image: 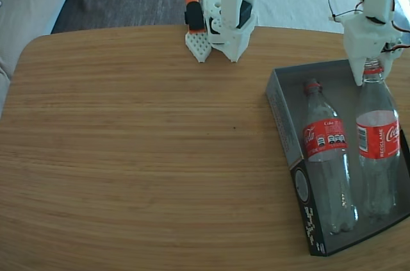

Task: Grasp the bottles and put them in the box.

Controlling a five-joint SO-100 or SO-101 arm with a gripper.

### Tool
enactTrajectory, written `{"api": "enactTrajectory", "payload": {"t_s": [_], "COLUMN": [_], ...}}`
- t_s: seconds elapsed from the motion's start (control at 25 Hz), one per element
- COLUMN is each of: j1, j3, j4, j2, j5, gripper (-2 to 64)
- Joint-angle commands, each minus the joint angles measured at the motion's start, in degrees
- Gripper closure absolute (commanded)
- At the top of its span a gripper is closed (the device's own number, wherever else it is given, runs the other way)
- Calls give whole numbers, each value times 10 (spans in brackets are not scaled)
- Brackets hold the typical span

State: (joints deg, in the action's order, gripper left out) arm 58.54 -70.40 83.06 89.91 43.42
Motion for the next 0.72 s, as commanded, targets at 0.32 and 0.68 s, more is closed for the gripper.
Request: {"api": "enactTrajectory", "payload": {"t_s": [0.32,0.68], "j1": [47,65], "j3": [-77,-80], "j4": [-5,-6], "j2": [17,11], "j5": [2,2], "gripper": [616,615]}}
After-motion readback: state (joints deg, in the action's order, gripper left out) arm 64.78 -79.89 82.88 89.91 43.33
